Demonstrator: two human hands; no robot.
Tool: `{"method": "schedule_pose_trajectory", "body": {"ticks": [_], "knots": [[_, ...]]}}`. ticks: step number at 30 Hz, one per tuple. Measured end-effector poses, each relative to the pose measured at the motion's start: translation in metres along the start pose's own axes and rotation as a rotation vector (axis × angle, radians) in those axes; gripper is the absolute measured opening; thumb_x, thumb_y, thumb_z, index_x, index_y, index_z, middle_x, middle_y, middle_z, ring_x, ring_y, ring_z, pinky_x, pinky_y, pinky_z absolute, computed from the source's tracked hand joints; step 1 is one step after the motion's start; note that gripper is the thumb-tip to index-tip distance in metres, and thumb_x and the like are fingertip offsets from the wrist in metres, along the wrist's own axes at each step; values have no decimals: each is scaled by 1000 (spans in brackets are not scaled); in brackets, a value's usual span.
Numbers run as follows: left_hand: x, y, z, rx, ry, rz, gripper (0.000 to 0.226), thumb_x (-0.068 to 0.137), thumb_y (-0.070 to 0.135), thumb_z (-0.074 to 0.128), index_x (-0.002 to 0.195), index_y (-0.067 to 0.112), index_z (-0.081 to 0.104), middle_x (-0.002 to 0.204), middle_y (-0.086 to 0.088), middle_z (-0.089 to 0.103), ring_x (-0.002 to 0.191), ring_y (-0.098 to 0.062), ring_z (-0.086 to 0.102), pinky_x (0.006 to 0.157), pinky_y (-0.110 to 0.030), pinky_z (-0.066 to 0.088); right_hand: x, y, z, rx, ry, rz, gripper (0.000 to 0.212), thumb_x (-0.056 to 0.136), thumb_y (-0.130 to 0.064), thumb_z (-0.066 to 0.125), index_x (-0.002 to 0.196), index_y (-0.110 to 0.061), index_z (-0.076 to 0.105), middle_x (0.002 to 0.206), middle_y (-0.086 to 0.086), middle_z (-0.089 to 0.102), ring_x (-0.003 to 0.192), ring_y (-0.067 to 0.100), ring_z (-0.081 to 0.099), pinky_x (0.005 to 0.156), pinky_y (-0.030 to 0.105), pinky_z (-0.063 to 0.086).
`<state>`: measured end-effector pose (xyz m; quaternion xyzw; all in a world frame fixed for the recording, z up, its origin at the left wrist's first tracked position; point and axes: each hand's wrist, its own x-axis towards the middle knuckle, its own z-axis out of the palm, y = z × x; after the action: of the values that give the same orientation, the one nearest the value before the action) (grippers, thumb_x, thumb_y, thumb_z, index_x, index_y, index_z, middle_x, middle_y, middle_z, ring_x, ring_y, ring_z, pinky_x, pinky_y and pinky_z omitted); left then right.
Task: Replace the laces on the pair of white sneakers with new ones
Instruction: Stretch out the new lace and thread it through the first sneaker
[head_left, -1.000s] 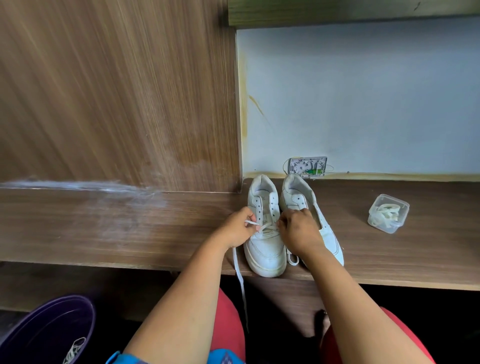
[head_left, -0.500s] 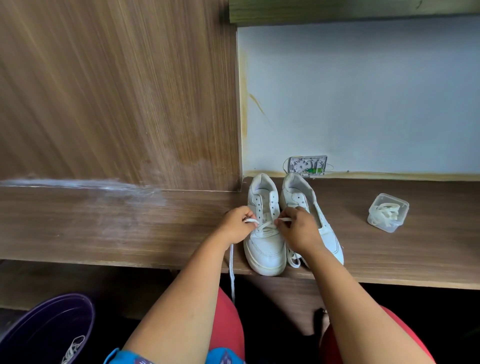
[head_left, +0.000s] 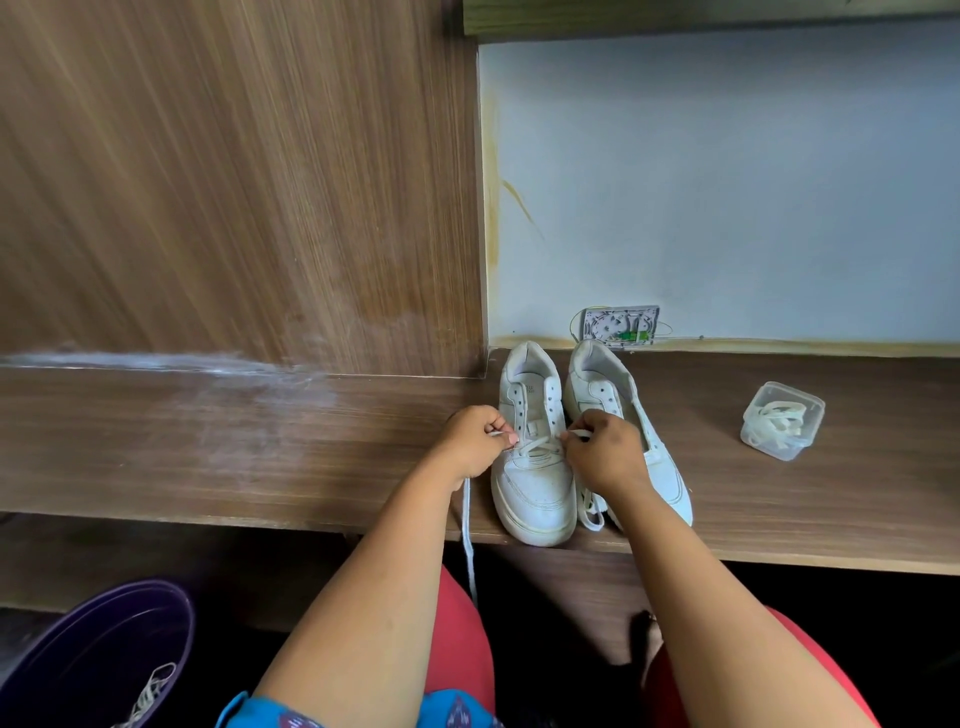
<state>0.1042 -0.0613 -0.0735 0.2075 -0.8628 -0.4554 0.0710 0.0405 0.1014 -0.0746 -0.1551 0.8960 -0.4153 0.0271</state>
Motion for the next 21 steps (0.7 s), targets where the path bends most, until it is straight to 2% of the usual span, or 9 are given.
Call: {"method": "schedule_pose_trajectory", "body": {"ticks": [7,9,11,13,15,17,18,20,21], "knots": [[-6,0,-10,-65,-52,-66,14,85,20,72,78,12,63,70,4,54,67,-7,46,61,-21,39,-2,1,-2,29,12,-24,8,86,-15,64,79,-12,64,72,0,61,69,16,55,47,9,33],[-9,1,-20,-75,-98,-105,21,89,26,68,74,12,61,70,3,55,65,-7,44,62,-23,37,-2,-1,-10,30,-37,-16,10,87,-18,63,78,-14,63,72,1,63,66,15,57,45,8,34],[-13,2,-36,-84,-123,-149,27,93,29,62,71,13,60,71,0,57,63,-8,44,62,-22,36,-1,-3,-22,-59,-108,-2,22,91,-28,61,75,-13,62,69,-1,60,64,12,55,47,15,35],[-17,1,-51,-23,-81,-180,32,93,34,61,68,13,60,78,-6,62,72,-15,52,71,-25,39,-2,-5,-35,-149,-176,3,38,94,-37,55,77,-5,64,63,-1,56,60,10,50,50,20,34],[-19,0,-55,233,-6,-180,32,92,39,60,74,13,65,90,-9,66,90,-23,60,81,-28,43,-6,-8,-44,-128,-212,-7,43,96,-38,52,79,-1,65,60,0,53,57,11,47,51,23,33],[-25,10,-48,408,41,-76,23,93,40,58,96,18,67,110,-4,63,111,-23,54,94,-34,42,-14,-14,-47,-15,-240,-48,37,95,-37,53,71,-12,65,61,5,56,59,13,50,55,24,36],[-27,18,-39,387,37,42,22,94,39,55,105,24,66,118,1,57,118,-21,46,101,-38,39,-18,-18,-45,57,-249,-82,34,94,-37,55,69,-17,65,62,4,58,61,14,51,59,26,38],[-31,37,-16,156,4,233,24,98,36,50,109,22,66,114,2,56,116,-14,47,101,-36,40,-28,-28,-42,245,-280,-141,31,93,-36,58,69,-18,64,60,-6,55,62,10,48,64,29,37],[-35,48,-5,-43,2,240,25,100,31,48,104,15,67,101,-1,58,101,-9,55,90,-25,46,-30,-31,-41,368,-304,-160,30,93,-34,59,70,-16,64,60,-8,53,62,10,46,65,29,36]]}}
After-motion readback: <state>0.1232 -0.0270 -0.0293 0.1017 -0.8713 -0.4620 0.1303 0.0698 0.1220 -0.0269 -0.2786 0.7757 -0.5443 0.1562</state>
